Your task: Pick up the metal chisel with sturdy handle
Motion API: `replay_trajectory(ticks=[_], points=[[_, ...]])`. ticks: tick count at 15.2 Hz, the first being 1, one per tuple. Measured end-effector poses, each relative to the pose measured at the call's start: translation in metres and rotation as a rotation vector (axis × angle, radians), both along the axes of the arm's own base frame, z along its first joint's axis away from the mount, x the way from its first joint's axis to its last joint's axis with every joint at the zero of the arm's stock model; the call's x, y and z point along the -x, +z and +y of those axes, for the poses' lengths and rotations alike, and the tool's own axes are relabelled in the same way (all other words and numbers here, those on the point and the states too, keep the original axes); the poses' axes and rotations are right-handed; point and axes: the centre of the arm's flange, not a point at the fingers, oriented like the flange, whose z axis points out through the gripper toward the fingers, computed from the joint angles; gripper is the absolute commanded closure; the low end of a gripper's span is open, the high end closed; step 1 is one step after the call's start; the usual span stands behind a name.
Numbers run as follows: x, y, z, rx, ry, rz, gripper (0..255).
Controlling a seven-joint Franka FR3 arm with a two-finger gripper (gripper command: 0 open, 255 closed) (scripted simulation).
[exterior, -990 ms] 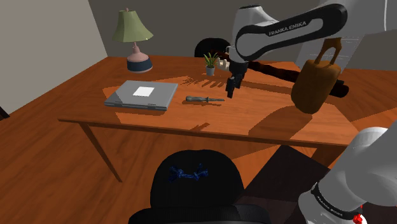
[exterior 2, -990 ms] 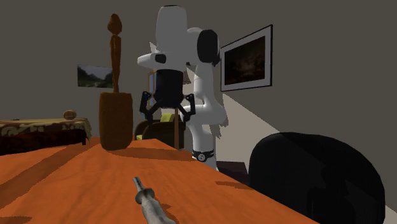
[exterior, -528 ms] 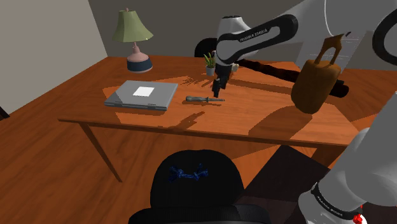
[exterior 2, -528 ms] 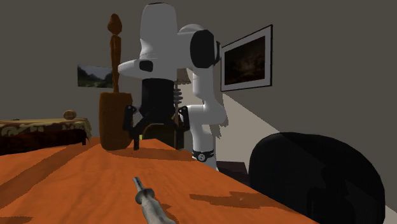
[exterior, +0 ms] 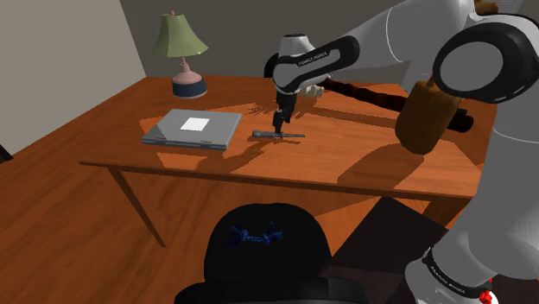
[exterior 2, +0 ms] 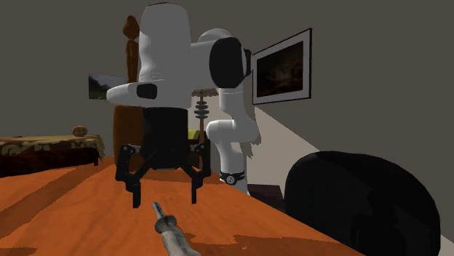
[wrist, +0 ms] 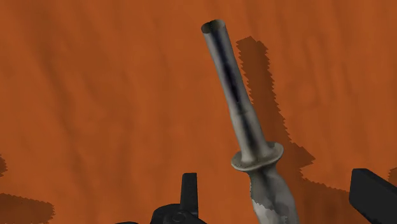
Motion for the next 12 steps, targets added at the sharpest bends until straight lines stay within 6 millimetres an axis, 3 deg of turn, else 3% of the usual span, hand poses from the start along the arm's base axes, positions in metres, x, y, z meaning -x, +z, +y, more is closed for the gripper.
replay_trajectory(ticks=[6, 7, 12], points=[[-0.003, -0.031, -0.001, -0.001, 0.001, 0.000, 0], [-0.002, -0.033, 0.000, -0.001, 0.002, 0.000, 255], [-0.002, -0.034, -0.001, -0.001, 0.001, -0.001, 255]])
